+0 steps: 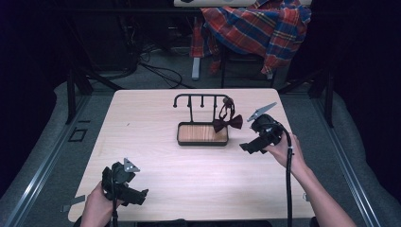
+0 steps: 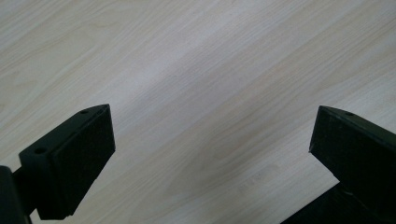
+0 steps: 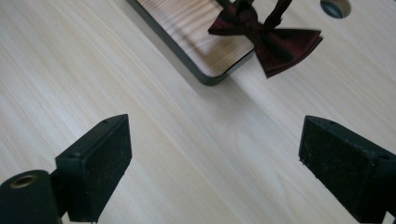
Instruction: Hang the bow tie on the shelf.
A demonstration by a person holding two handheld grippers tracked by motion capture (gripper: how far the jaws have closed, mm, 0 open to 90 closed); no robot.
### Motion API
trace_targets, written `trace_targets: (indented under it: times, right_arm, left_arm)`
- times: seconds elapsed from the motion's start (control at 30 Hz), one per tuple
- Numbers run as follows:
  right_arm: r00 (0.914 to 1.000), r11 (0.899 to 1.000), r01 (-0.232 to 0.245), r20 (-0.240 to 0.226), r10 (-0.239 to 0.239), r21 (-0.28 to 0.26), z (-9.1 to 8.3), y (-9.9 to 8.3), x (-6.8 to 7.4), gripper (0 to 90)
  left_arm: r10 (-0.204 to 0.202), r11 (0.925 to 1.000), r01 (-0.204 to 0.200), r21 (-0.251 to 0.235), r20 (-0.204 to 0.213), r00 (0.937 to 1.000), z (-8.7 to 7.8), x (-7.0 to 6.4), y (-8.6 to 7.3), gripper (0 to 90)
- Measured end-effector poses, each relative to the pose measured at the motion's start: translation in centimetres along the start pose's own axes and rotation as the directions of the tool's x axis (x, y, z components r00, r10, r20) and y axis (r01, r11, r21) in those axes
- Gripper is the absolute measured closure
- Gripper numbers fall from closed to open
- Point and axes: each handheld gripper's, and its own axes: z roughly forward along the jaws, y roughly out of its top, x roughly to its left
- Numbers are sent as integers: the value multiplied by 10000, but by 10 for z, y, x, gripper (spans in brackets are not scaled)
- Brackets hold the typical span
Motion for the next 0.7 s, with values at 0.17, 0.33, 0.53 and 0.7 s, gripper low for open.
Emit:
trace_targets:
  times: [0.17,0.33,0.53,0.7]
  right_arm:
    - [9999,9996,123,-69,-122,269,8,-18,10,96]
    - [9995,9971,194,-264,-176,732,23,-37,23,89]
    - [9994,9886,344,-67,-338,1467,34,-52,26,97]
    - [10000,9873,92,12,-95,1587,42,-56,22,127]
  left_arm:
    - [1,10000,-1,12,2,10000,0,0,0,1]
    - [-6,10000,6,-22,14,10000,0,0,0,1]
    - [-3,10000,3,-83,34,10000,0,0,0,1]
    - [43,10000,-43,-17,35,10000,0,0,0,1]
